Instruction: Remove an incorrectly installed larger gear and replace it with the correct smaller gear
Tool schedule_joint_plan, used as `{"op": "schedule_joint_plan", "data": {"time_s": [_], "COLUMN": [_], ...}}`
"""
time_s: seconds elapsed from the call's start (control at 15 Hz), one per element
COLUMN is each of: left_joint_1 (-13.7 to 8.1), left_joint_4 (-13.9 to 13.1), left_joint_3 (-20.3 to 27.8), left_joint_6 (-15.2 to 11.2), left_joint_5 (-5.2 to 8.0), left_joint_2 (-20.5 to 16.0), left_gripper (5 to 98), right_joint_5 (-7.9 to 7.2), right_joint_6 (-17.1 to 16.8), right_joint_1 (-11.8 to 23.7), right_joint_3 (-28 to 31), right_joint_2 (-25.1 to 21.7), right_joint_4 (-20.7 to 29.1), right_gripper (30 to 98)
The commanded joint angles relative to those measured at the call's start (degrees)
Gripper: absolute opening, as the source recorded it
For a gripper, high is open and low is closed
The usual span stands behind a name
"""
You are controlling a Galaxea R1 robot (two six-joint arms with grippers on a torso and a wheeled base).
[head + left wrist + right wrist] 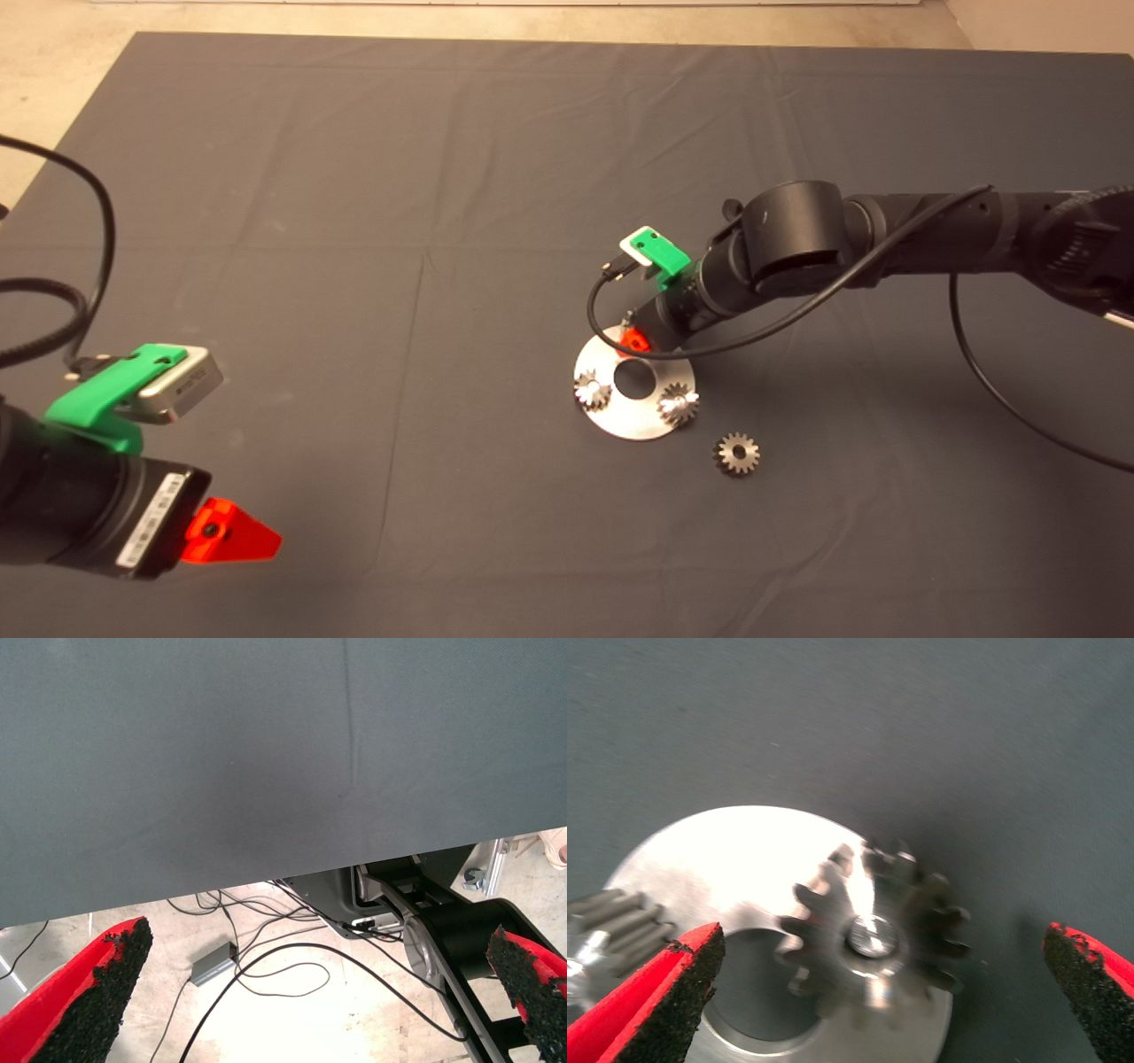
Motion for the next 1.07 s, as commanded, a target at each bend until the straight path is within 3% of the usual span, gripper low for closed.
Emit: {"op": "schedule_joint_plan", "data": {"time_s": [0.0,0.4,0.47,0.6,1.0], "left_joint_1": [-0.78,-0.78,-0.78,-0.69,-0.69], "left_joint_4": [-0.99,-0.99,-0.99,-0.99,-0.99], "left_joint_3": [0.78,0.78,0.78,0.87,0.87], "left_joint_6": [0.09,0.13,0.13,0.13,0.04], "left_joint_5": [0.36,0.27,0.27,0.27,0.27], "left_joint_2": [-0.24,-0.15,-0.15,-0.15,-0.15], "left_gripper": [97.7,97.7,97.7,97.7,97.7], "right_joint_5": [0.11,-0.63,-1.08,-3.48,-3.62], "right_joint_6": [-2.87,-6.66,-7.33,-8.4,-9.34], "right_joint_1": [0.11,-0.42,-0.51,-0.51,-0.51], "right_joint_3": [0.24,0.33,0.5,0.5,0.42], "right_joint_2": [0.88,0.57,0.79,0.97,0.44], "right_joint_4": [-1.81,-3.05,-5.25,-7.74,-7.88], "right_gripper": [92.0,84.9,84.9,80.5,75.9]}}
